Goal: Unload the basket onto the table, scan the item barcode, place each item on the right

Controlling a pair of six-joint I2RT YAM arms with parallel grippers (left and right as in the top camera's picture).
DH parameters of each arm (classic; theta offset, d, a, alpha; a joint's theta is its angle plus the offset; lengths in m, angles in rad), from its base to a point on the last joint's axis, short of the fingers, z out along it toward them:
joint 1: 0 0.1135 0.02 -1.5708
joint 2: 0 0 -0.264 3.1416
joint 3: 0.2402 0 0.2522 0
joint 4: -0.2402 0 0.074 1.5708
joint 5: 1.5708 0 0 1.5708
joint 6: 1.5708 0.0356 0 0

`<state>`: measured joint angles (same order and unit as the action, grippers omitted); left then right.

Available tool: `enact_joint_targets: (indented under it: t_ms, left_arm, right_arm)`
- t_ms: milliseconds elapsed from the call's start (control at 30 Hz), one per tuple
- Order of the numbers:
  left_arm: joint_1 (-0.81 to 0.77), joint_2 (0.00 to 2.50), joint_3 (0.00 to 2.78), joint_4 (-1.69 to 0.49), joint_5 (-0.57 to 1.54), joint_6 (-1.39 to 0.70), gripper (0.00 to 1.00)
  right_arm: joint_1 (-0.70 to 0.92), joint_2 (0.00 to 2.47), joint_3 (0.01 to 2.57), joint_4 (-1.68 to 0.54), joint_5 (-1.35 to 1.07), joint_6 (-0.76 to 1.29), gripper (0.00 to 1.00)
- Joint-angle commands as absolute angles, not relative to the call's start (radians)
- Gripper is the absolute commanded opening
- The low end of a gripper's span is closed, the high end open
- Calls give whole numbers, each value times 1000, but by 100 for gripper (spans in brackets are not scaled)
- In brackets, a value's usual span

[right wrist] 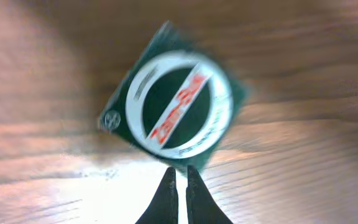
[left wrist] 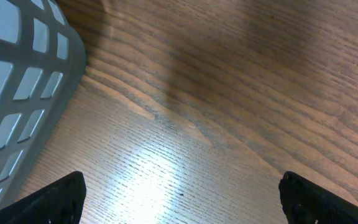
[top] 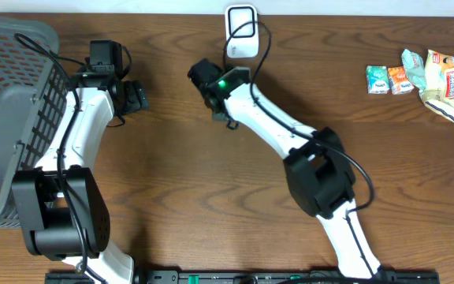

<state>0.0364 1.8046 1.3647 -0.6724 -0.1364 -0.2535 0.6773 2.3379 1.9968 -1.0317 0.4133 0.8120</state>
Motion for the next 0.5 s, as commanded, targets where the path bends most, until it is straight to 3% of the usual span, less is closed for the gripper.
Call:
enact_joint_targets:
  t_ms: [0,100,300,467]
  left_arm:
    - [36,1805,1359,-673,-142,-240,97]
    - [36,1805,1359,-673,-142,-240,98]
    - [36,1805,1359,-672,-142,-240,98]
    - [36,1805,1359,-672,-142,-240,98]
  right_arm:
    - [674,2234,2000,-1028,477,867,1]
    - [674,2208,2000,-988,477,867,7]
    - [674,2234,2000,-911,465,867,41]
    - [673,2296,2000,-807,460,848,49]
